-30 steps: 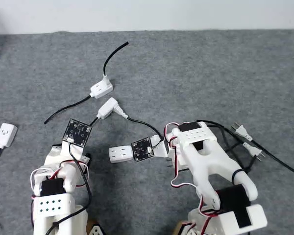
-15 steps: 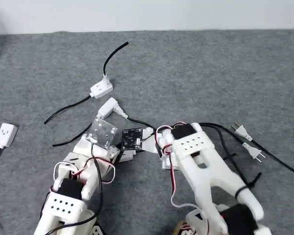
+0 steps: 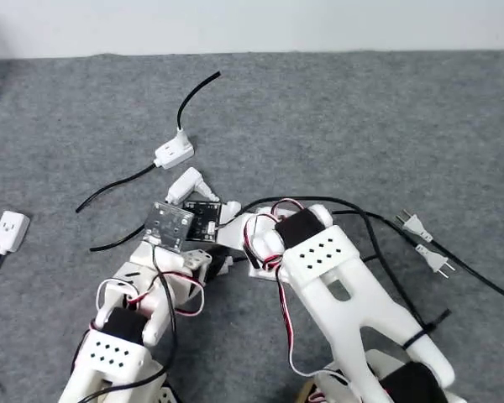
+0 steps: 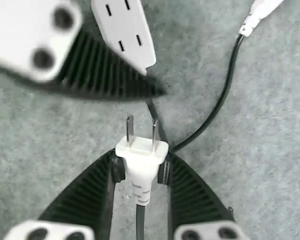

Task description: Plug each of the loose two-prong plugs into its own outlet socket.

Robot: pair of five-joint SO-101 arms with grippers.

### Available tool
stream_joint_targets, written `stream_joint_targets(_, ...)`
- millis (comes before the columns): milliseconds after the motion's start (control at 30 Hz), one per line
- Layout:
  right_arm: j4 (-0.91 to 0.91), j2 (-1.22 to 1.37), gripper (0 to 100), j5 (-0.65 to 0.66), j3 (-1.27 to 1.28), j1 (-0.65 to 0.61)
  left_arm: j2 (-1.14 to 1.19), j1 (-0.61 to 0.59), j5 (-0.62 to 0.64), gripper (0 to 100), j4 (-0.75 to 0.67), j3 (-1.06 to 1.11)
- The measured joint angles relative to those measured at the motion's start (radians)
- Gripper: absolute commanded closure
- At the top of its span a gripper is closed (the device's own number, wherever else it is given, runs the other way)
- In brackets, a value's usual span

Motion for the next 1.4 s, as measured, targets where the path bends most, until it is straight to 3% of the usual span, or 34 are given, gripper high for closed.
stream_joint_targets(300,-0.026,0.075,99.0,0.091,0.175,0.044,0.000,-0.198,-0.002,73,0.000,0.049)
stream_joint_targets(633,-0.068,0.423,98.4,0.155,0.066,0.110,0.000,-0.199,-0.104,73,0.000,0.063)
stream_joint_targets(867,-0.048,0.448,80.6,0.155,0.035,0.091,0.000,-0.203,-0.104,73,0.000,0.063)
stream_joint_targets(1400,-0.023,0.430,84.7,0.152,0.035,0.081,0.000,-0.204,-0.104,73,0.000,0.063)
